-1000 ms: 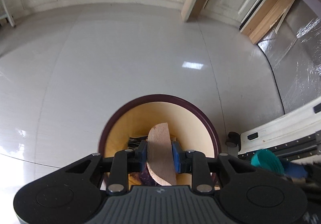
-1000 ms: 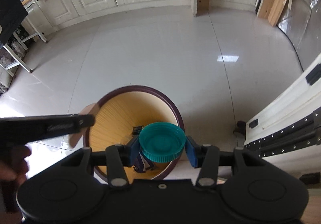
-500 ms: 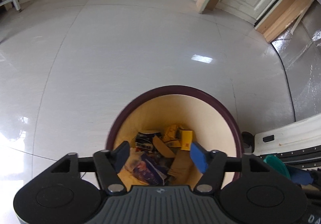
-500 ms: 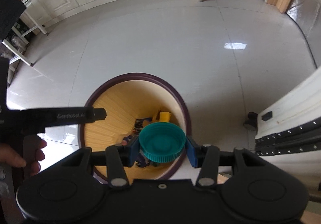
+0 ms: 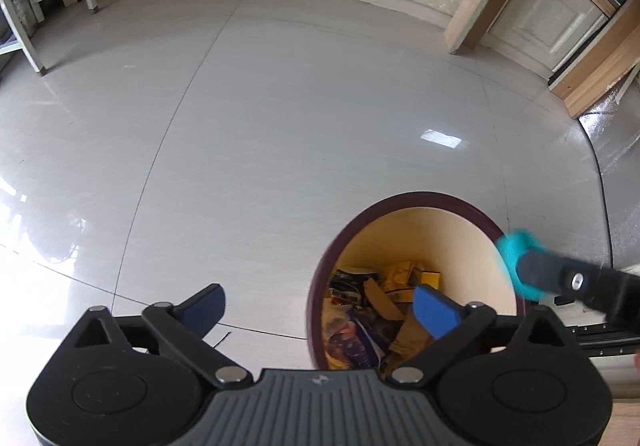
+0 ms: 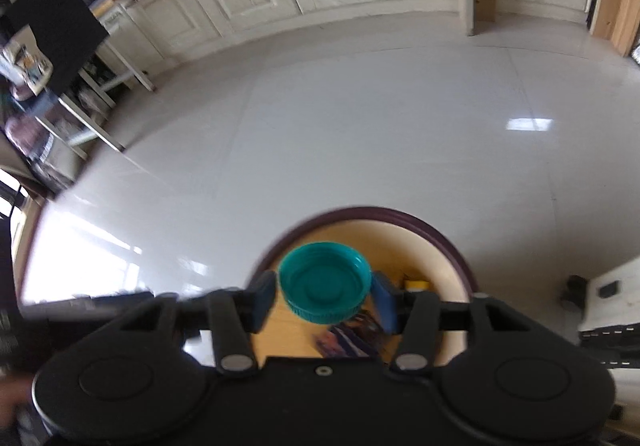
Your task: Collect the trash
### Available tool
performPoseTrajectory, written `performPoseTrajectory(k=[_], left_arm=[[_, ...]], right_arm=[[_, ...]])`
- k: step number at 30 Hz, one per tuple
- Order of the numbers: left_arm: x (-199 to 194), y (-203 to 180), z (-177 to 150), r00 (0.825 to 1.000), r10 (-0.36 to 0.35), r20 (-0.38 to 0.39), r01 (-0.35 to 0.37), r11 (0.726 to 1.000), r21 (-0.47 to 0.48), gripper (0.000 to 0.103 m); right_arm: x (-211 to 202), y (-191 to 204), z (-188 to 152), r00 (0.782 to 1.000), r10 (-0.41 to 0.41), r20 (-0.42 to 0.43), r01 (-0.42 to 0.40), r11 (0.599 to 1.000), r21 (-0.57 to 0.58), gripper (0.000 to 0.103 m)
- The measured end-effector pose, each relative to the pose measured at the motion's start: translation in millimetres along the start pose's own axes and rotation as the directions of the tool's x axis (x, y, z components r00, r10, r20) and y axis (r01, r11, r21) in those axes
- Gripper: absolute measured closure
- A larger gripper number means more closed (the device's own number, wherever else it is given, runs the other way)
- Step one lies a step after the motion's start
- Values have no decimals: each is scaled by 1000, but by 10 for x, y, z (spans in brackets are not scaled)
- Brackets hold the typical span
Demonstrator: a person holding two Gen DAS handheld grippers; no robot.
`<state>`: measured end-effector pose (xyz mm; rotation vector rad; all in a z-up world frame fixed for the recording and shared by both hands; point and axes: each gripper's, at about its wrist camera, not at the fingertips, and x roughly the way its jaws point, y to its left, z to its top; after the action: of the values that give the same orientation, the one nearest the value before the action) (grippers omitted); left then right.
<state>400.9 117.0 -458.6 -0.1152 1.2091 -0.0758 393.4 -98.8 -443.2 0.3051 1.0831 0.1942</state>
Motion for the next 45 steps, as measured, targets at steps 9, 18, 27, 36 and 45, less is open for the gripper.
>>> performPoseTrajectory(k=[9,18,27,36,45], left_arm=[[-81,-20,-57,1000,-4,-12,4,1000,10,0],[-439,-88,-111,1000,-3,22,2,1000,28,0],[-1176,-155,-157,994,24,107,-30,998,55,0],[-1975,-189,-338,986,38,161,-44,999,30,0],[-2765,-345,-650,969,47,243,-58,998,37,0]], right_arm=[[-24,-69,-118,997,-75,-32,75,997,-5,9],[-390,-74,-268,985,-170,-20,169,984,-48,0],[-954,136,-220,976,-209,68,213,975,-65,0],[-1657,437,-317,968,-215,130,225,972,-68,0],[-2517,747,-476,957,-207,203,233,966,-114,0]])
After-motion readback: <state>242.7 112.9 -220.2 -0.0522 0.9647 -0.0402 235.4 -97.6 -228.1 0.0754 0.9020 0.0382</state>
